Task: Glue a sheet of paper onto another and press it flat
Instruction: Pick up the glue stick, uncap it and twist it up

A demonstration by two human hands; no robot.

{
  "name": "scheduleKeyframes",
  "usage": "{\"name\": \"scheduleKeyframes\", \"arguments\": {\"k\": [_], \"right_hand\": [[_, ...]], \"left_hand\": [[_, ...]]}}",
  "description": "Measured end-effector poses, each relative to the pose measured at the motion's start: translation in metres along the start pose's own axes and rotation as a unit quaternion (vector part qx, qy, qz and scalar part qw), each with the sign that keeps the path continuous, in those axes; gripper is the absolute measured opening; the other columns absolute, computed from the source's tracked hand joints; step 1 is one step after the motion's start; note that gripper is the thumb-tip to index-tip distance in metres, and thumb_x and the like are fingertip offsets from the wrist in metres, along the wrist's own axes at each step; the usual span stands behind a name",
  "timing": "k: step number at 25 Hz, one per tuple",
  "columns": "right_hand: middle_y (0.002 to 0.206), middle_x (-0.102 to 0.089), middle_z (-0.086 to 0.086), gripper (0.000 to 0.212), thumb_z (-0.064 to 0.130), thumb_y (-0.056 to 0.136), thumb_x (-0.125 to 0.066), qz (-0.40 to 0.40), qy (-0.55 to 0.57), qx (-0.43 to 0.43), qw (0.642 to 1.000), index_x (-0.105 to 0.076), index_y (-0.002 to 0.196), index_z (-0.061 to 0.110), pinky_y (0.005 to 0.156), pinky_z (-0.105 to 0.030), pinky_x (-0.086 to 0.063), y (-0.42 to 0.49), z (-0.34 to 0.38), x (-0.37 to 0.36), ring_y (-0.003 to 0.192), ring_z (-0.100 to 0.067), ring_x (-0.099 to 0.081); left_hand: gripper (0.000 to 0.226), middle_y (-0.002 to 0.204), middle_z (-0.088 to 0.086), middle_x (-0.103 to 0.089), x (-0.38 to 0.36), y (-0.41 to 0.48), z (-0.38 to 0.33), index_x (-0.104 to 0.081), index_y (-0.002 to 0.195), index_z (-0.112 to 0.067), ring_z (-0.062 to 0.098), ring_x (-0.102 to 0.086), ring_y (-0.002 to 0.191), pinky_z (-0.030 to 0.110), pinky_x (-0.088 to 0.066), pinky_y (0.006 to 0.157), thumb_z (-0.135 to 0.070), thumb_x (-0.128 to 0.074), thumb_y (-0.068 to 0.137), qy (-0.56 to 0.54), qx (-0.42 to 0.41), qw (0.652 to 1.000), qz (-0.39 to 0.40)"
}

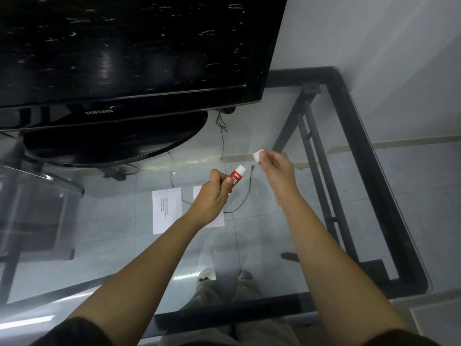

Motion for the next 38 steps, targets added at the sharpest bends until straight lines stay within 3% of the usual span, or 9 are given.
{"name": "scheduleKeyframes", "arguments": {"k": [3,7,14,18,21,27,34,36,38], "right_hand": [[0.122,-0.059,-0.010,0.033,0.021,0.089,-0.059,-0.011,-0.155,0.091,0.984,-0.057,0.121,0.012,0.080,-0.012,-0.043,0.007,0.003,-0.009,0.100,-0.015,-0.057],[0.129,-0.055,-0.012,0.051,0.013,0.089,-0.058,0.031,-0.288,0.132,0.948,-0.039,0.136,0.015,0.099,-0.036,-0.045,0.014,-0.012,-0.030,0.114,-0.025,-0.055],[0.142,-0.042,-0.014,0.068,0.023,0.086,-0.063,0.061,-0.349,0.143,0.924,-0.025,0.143,0.014,0.106,-0.042,-0.037,0.007,-0.005,-0.030,0.128,-0.030,-0.042],[0.110,-0.062,-0.002,0.032,0.034,0.091,-0.054,-0.016,-0.209,0.172,0.963,-0.060,0.116,0.016,0.086,-0.022,-0.047,-0.037,0.026,-0.011,0.098,-0.008,-0.059],[0.097,-0.064,0.015,0.033,0.049,0.087,-0.053,0.064,-0.079,0.065,0.993,-0.066,0.106,0.026,0.071,-0.005,-0.042,-0.066,0.019,-0.029,0.085,0.010,-0.057],[0.085,-0.070,0.005,0.020,0.045,0.084,-0.060,0.101,0.002,0.014,0.995,-0.070,0.077,0.029,0.082,-0.025,-0.048,-0.083,0.020,-0.045,0.090,-0.012,-0.064],[0.090,-0.071,0.008,0.027,0.048,0.082,-0.061,0.059,0.074,-0.008,0.996,-0.069,0.092,0.024,0.090,-0.026,-0.050,-0.087,0.018,-0.038,0.090,-0.005,-0.067],[0.085,-0.072,0.009,0.023,0.045,0.082,-0.062,0.070,0.081,0.009,0.994,-0.071,0.087,0.025,0.090,-0.026,-0.049,-0.089,0.024,-0.039,0.091,-0.005,-0.067],[0.078,-0.072,0.013,0.017,0.043,0.082,-0.064,0.075,0.073,0.030,0.994,-0.071,0.076,0.029,0.085,-0.023,-0.049,-0.090,0.030,-0.039,0.086,-0.003,-0.067]], "left_hand": [[0.014,0.098,0.005,-0.056,0.003,-0.005,0.009,-0.035,0.102,-0.019,0.011,-0.053,0.069,0.017,-0.042,0.059,-0.033,-0.032,0.098,0.013,0.012,1.000,0.000],[0.016,0.092,0.005,-0.057,0.012,-0.011,0.015,-0.035,0.100,-0.021,0.012,-0.053,0.067,0.021,-0.043,0.059,-0.036,-0.032,0.097,0.012,0.005,1.000,-0.014],[0.015,0.091,0.007,-0.059,0.023,-0.016,0.015,-0.037,0.099,-0.021,0.013,-0.053,0.067,0.025,-0.045,0.060,-0.035,-0.034,0.097,0.001,0.002,0.999,-0.032],[0.004,0.085,0.000,-0.055,0.030,-0.021,0.009,-0.040,0.099,-0.022,0.011,-0.050,0.068,0.026,-0.044,0.062,-0.024,-0.037,0.096,-0.067,0.005,0.996,-0.053],[0.010,0.079,0.000,-0.050,0.031,-0.027,-0.001,-0.043,0.098,-0.021,0.011,-0.046,0.067,0.023,-0.040,0.061,-0.020,-0.033,0.093,-0.095,0.000,0.994,-0.062],[0.018,0.081,0.001,-0.052,0.031,-0.038,-0.016,-0.046,0.097,-0.019,0.007,-0.050,0.067,0.012,-0.043,0.060,-0.028,-0.033,0.089,-0.127,-0.026,0.990,-0.052],[0.017,0.087,-0.011,-0.061,0.054,-0.061,-0.016,-0.051,0.099,-0.021,0.002,-0.061,0.075,0.006,-0.046,0.063,-0.026,-0.062,0.086,-0.060,-0.082,0.983,-0.154],[0.015,0.072,-0.003,-0.065,0.046,-0.056,-0.002,-0.051,0.100,-0.015,0.008,-0.061,0.058,0.014,-0.049,0.057,-0.027,-0.055,0.091,-0.220,-0.015,0.970,-0.098],[0.017,0.059,0.003,-0.060,0.024,-0.054,0.016,-0.047,0.104,-0.012,0.011,-0.048,0.043,0.018,-0.044,0.043,-0.026,-0.049,0.094,-0.478,0.161,0.864,-0.009]]}}
Point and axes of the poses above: each hand's wrist, its own y-axis towards the middle knuckle, its own x-axis out of the back of the hand, z = x × y, the point moved 9 cm from there along y, towards the middle knuckle
